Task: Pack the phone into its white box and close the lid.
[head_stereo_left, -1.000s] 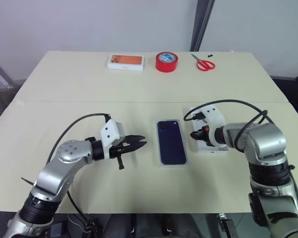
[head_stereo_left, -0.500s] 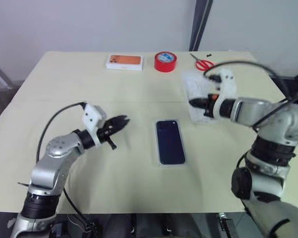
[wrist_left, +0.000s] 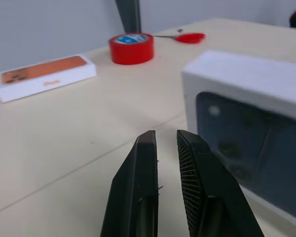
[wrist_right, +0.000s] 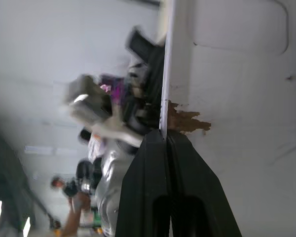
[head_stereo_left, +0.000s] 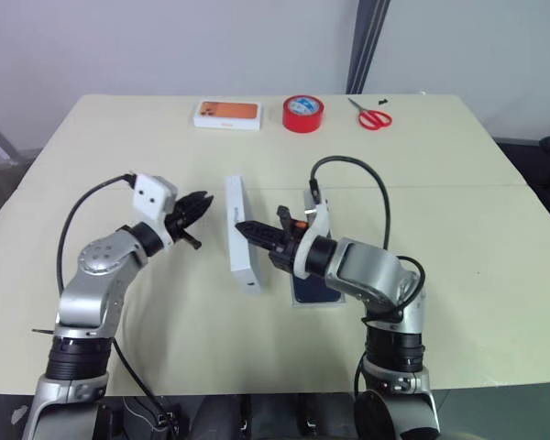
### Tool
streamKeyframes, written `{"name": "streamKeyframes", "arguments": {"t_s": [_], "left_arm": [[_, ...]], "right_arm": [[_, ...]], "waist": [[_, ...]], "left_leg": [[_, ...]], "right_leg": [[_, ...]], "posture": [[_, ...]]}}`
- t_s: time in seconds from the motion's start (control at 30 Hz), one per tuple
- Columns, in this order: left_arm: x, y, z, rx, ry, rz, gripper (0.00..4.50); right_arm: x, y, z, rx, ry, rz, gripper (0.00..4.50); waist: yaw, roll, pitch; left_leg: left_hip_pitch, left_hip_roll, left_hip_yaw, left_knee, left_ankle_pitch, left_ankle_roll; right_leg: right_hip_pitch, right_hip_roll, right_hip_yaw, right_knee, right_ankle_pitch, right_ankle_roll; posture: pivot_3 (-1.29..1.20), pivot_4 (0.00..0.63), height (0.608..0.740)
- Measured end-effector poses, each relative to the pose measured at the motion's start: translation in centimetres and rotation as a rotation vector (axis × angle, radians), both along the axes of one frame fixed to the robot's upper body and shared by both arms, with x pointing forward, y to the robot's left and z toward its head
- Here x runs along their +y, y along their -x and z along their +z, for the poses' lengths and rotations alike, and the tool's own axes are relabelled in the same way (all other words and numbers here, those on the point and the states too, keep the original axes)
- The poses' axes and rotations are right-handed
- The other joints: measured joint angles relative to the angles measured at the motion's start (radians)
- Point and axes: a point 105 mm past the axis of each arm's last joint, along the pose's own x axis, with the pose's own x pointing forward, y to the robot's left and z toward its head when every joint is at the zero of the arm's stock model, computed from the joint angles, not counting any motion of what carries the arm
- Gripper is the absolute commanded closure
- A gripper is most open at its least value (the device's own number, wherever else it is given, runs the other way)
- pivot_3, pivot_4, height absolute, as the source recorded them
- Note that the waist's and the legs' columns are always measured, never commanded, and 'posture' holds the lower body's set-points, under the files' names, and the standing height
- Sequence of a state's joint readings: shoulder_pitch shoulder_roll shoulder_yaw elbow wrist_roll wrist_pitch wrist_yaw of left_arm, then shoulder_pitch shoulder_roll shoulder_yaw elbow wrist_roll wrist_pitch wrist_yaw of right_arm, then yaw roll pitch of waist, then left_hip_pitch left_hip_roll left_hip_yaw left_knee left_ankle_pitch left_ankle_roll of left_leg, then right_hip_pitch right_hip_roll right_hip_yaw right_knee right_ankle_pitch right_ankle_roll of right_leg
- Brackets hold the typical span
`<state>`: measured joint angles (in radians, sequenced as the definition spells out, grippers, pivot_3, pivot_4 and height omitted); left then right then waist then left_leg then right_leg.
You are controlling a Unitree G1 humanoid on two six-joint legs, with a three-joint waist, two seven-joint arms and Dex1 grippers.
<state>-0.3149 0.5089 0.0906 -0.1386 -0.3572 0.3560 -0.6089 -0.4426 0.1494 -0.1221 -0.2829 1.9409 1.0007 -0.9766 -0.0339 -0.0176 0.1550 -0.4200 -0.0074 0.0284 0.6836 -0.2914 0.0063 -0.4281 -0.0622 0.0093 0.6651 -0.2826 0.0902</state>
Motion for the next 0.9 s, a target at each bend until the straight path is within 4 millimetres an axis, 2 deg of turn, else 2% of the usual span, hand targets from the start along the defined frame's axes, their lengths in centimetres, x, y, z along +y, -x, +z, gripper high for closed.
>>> {"name": "streamKeyframes", "arguments": {"t_s": [0.03, 0.13, 0.2, 0.23, 0.3, 0.4, 0.5, 0.6, 0.67, 0.77, 0.9], "left_arm": [[-0.1, 0.1, -0.3, 0.008, -0.011, -0.004, 3.79], [-1.1, 0.3, -1.0, 0.029, -0.038, -0.042, 3.79], [-1.9, 0.6, -1.4, 0.042, -0.047, -0.079, 3.79], [-2.4, 0.8, -1.4, 0.043, -0.047, -0.099, 3.79], [-3.0, 1.2, -1.7, 0.063, -0.052, -0.136, 3.79], [-4.5, 2.1, -2.7, 0.105, -0.07, -0.215, 3.79], [-6.1, 2.5, -3.2, 0.125, -0.07, -0.278, 3.79], [-9.5, 2.8, -3.0, 0.116, -0.053, -0.374, 3.79], [-11.3, 3.2, -2.6, 0.108, -0.042, -0.428, 3.79], [-12.7, 3.6, -2.4, 0.103, -0.035, -0.47, 3.79], [-12.4, 3.3, -2.3, 0.117, -0.011, -0.435, 3.79]], "right_arm": [[-0.3, 0.0, -0.3, 0.029, 0.009, -0.03, 4.48], [-0.9, 0.2, -2.0, 0.113, 0.046, -0.069, 3.62], [-1.4, 0.1, -2.5, 0.116, 0.076, -0.077, 2.5], [-1.9, -0.1, -2.4, 0.095, 0.098, -0.083, 2.13], [-2.9, -0.6, -1.5, 0.007, 0.143, -0.084, 1.04], [-5.1, -1.5, 0.2, -0.167, 0.27, -0.059, 1.04], [-7.3, -2.2, 0.8, -0.261, 0.402, -0.031, 1.04], [-10.3, -3.1, 1.0, -0.335, 0.594, -0.031, 1.04], [-11.4, -3.6, 1.3, -0.387, 0.686, -0.031, 1.04], [-12.5, -4.1, 0.6, -0.432, 0.819, -0.007, 1.93], [-14.0, -4.2, -0.4, -0.529, 1.032, 0.052, 3.94]], "waist": [[0.0, 0.0, 0.0], [-0.006, 0.0, 0.0], [-0.01, 0.0, 0.0], [-0.011, 0.0, 0.0], [-0.01, 0.001, 0.001], [-0.007, 0.002, 0.001], [-0.003, 0.002, 0.001], [0.014, 0.003, 0.002], [0.016, 0.003, 0.002], [0.016, 0.003, 0.002], [0.02, 0.003, 0.002]], "left_leg": [[0.0, 0.0, 0.0, 0.0, 0.0, 0.0], [0.0, 0.0, 0.0, -0.001, 0.0, 0.0], [0.0, 0.0, 0.0, -0.001, 0.0, 0.0], [0.0, 0.0, 0.0, -0.001, 0.0, 0.0], [0.0, 0.0, 0.0, -0.001, 0.0, 0.0], [0.0, 0.0, 0.0, -0.001, 0.0, 0.0], [0.0, 0.0, 0.0, -0.001, -0.001, 0.001], [-0.001, 0.0, 0.001, 0.0, -0.001, 0.002], [-0.001, 0.0, 0.001, 0.0, -0.001, 0.002], [-0.001, 0.001, 0.001, 0.0, -0.001, 0.002], [-0.001, 0.001, 0.0, 0.0, -0.001, 0.002]], "right_leg": [[0.0, 0.0, 0.0, 0.0, 0.0, 0.0], [0.0, 0.0, 0.0, 0.0, 0.0, 0.0], [0.0, 0.0, 0.0, 0.0, 0.0, 0.0], [0.0, 0.0, 0.0, 0.0, 0.0, 0.0], [0.0, 0.0, 0.0, 0.0, 0.0, 0.0], [0.0, 0.001, 0.0, -0.001, 0.0, 0.0], [0.0, 0.001, 0.0, -0.002, 0.0, 0.0], [0.0, 0.0, 0.0, -0.003, 0.0, 0.0], [0.0, 0.001, 0.0, -0.003, 0.0, 0.0], [0.0, 0.002, 0.0, -0.003, 0.0, 0.0], [0.0, 0.002, 0.0, -0.003, 0.0, 0.0]], "posture": [[0.0, 0.15, 0.725], [0.0, 0.15, 0.725], [0.0, 0.15, 0.725], [0.0, 0.15, 0.725], [0.0, 0.15, 0.725], [0.0, 0.15, 0.725], [0.0, 0.15, 0.725], [0.0, 0.15, 0.725], [0.0, 0.15, 0.725], [0.0, 0.15, 0.725], [0.0, 0.15, 0.725]]}}
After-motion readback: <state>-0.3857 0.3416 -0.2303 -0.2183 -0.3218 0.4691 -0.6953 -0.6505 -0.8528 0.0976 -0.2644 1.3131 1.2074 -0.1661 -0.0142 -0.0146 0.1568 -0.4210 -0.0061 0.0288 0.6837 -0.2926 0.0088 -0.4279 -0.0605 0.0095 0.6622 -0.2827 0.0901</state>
